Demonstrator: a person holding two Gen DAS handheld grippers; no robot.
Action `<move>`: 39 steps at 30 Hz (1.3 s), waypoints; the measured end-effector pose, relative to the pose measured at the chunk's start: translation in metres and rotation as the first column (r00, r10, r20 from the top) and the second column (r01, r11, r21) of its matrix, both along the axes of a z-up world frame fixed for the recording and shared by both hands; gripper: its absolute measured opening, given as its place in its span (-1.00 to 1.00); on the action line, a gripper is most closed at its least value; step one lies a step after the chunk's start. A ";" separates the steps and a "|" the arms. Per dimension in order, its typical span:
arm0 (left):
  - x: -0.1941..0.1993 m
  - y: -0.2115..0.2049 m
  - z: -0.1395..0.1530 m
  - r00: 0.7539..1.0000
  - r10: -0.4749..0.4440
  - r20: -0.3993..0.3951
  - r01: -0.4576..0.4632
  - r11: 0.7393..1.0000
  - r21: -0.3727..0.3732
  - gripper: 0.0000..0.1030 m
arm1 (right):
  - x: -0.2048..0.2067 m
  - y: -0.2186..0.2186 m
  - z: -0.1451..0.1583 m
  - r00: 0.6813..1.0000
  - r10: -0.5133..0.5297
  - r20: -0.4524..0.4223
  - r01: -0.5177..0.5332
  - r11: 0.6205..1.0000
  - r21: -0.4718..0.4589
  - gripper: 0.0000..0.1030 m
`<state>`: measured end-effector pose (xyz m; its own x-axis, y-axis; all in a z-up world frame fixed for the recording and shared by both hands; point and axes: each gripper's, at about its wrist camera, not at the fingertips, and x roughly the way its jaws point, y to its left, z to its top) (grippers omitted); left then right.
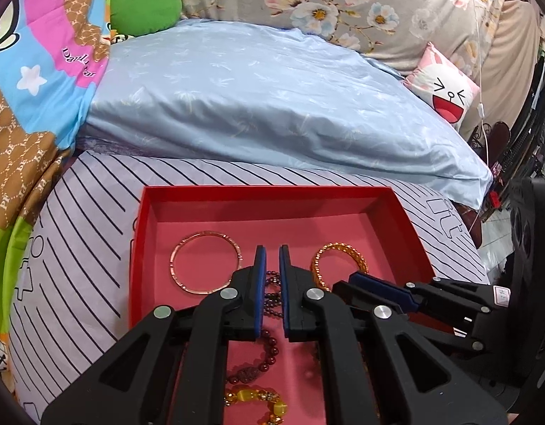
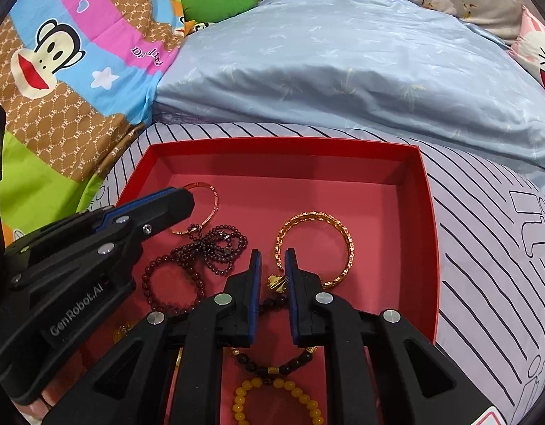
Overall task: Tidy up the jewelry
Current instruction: 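Lower the strand and ring into the tray and open both tools, then withdraw both tools from the tray toward the gold hoop earrings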
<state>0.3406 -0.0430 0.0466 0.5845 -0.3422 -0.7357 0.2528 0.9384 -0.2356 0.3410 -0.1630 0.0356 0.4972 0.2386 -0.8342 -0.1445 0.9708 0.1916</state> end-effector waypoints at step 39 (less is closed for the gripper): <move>-0.113 -0.004 0.039 0.997 -0.043 0.066 0.041 0.998 0.037 -0.85 | -0.128 -0.029 0.050 0.989 -0.090 0.115 0.086 0.996 0.038 -0.70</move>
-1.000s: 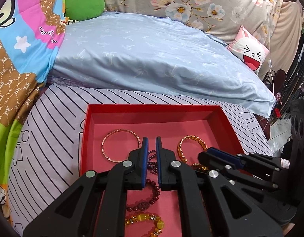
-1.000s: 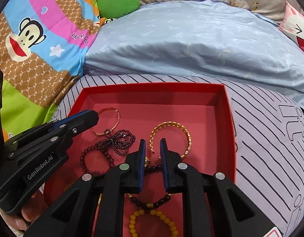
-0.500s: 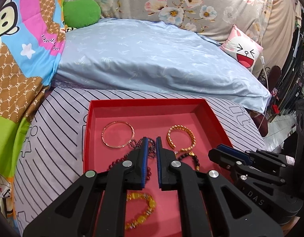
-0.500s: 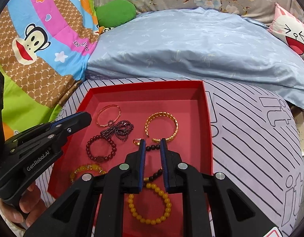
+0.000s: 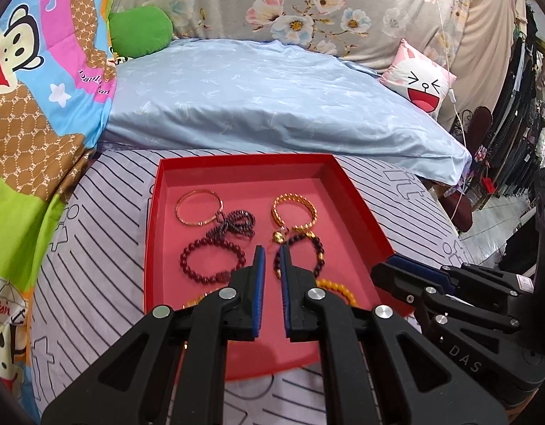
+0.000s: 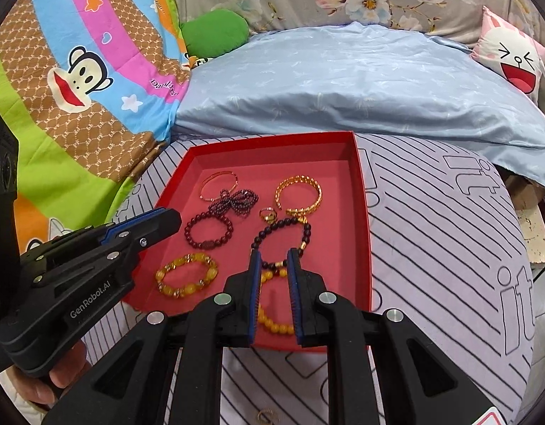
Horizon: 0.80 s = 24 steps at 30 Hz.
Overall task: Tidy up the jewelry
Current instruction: 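Withdraw both tools from the tray toward the gold hoop earrings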
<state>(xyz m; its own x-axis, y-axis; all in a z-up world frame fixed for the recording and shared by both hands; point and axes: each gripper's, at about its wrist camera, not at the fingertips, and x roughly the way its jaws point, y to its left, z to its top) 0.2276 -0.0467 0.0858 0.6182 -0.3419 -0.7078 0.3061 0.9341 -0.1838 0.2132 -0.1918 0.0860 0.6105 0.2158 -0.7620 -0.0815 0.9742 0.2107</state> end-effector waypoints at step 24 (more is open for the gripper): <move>-0.107 0.046 -0.037 0.998 0.058 -0.040 -0.056 0.998 0.036 -0.20 | -0.096 0.008 -0.058 0.995 0.018 -0.097 -0.019 1.000 -0.012 -0.50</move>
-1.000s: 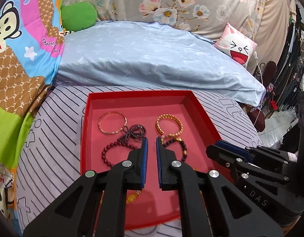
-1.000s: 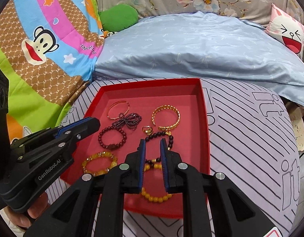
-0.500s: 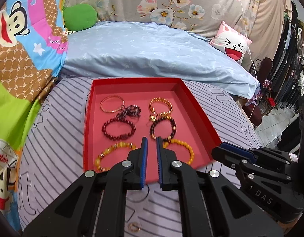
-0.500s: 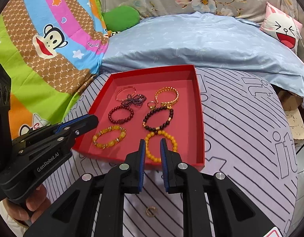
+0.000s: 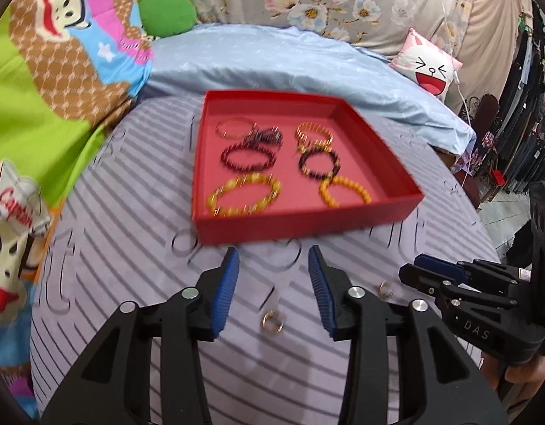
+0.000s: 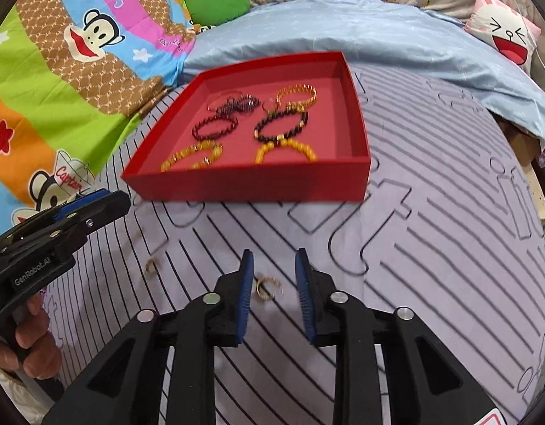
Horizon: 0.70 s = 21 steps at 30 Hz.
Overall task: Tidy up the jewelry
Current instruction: 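Withdraw both tools from the tray toward the gold hoop earrings, then grasp a gold hoop earring with the right tool while the left tool grasps another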
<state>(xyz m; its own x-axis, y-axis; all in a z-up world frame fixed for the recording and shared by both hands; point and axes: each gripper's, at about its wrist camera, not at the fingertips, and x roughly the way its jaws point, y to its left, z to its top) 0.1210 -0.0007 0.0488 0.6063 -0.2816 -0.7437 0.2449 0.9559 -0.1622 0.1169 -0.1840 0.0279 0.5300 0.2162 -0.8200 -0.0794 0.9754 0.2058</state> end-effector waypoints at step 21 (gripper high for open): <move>-0.027 -0.008 -0.047 0.999 -0.004 -0.051 0.008 0.997 0.070 0.01 | -0.005 0.023 -0.025 1.000 0.021 0.009 -0.020 0.993 -0.113 -0.38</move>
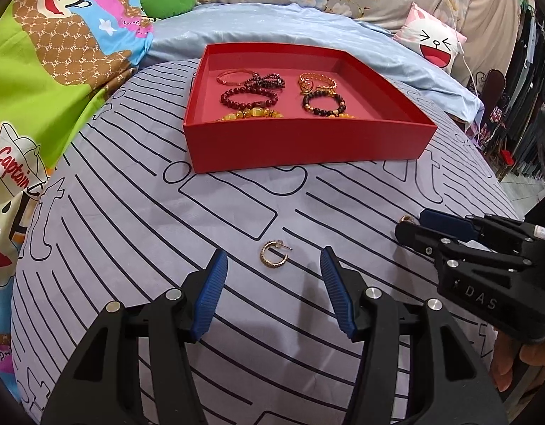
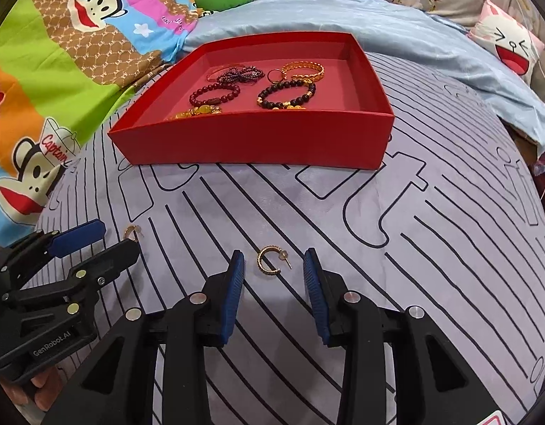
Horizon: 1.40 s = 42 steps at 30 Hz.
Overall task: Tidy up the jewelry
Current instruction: 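Grasp a gold hoop earring with the right tool while the left tool grasps another, then carry both gold hoop earrings over the red tray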
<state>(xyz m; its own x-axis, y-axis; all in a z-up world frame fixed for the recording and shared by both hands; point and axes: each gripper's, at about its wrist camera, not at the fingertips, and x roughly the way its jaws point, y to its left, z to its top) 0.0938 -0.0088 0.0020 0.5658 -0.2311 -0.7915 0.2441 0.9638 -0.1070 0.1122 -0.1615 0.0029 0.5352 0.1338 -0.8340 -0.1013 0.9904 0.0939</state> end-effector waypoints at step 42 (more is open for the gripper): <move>0.011 -0.016 0.024 1.000 -0.030 0.006 0.030 0.999 -0.014 -0.65 | -0.004 -0.007 0.030 0.999 -0.021 0.046 0.018 0.998 0.057 -0.66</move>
<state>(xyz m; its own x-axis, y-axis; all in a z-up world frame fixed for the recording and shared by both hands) 0.1048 -0.0253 0.0257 0.5630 -0.2592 -0.7848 0.2734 0.9545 -0.1191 0.1081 -0.1682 0.0328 0.5764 0.1694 -0.7994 -0.0876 0.9854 0.1457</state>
